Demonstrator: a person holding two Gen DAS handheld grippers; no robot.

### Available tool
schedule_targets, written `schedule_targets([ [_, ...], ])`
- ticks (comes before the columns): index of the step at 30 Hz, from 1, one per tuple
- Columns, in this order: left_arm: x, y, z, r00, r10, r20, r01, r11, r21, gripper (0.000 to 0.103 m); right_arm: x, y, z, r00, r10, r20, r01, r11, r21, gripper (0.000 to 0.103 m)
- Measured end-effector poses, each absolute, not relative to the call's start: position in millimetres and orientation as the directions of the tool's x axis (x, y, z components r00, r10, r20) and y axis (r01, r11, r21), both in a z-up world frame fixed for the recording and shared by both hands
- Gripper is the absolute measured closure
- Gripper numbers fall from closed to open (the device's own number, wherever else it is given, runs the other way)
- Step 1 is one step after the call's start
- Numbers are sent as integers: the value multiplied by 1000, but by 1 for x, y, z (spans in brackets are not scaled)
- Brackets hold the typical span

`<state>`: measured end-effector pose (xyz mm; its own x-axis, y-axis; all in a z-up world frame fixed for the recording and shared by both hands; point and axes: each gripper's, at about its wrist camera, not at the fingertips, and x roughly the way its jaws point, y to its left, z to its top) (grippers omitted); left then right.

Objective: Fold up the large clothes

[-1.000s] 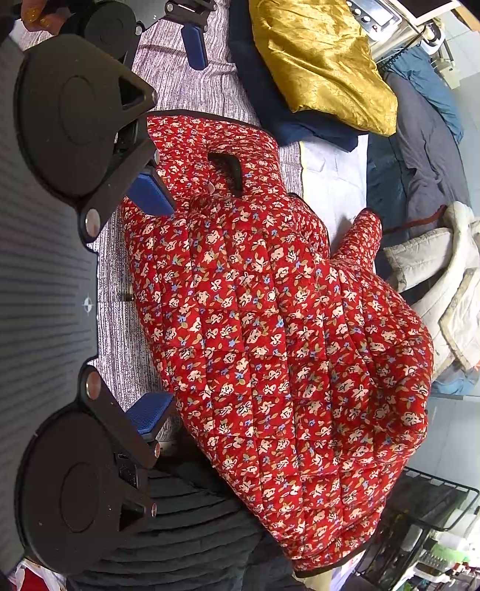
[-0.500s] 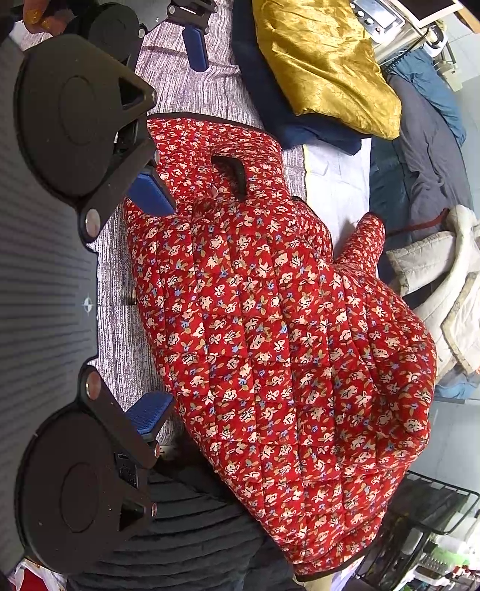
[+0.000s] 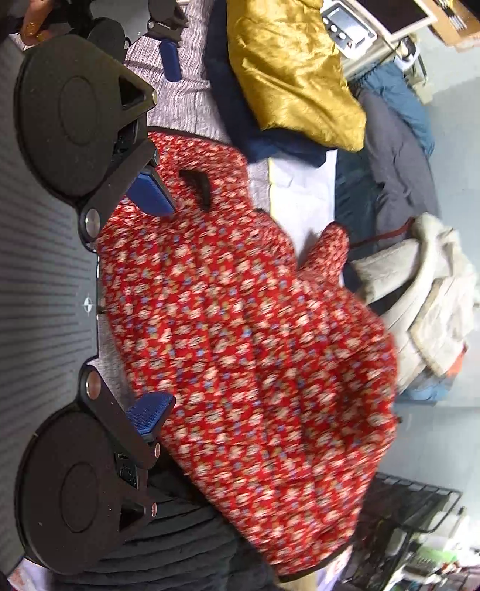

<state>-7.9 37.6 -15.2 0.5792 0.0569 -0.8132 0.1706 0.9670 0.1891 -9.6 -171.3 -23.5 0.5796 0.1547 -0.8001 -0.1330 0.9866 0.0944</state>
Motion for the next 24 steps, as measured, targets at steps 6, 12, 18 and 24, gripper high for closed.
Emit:
schedule_targets([
  [6,-28,97,-32,545,173,-820,3,978,209,0,19,-151,-26,604,176,-778,-261,965,15,2],
  [12,-63,138,-41,494,245,-834,-125,970,210,0,80,-132,-14,671,172,-722,-344,934,-96,2],
  [18,-87,146,-42,415,273,-868,-231,954,190,0,184,-126,-4,745,34,-667,-280,923,-264,0],
  [24,-98,145,-43,369,279,-887,-288,941,176,0,272,-137,-54,479,-66,-875,-206,961,-185,16],
])
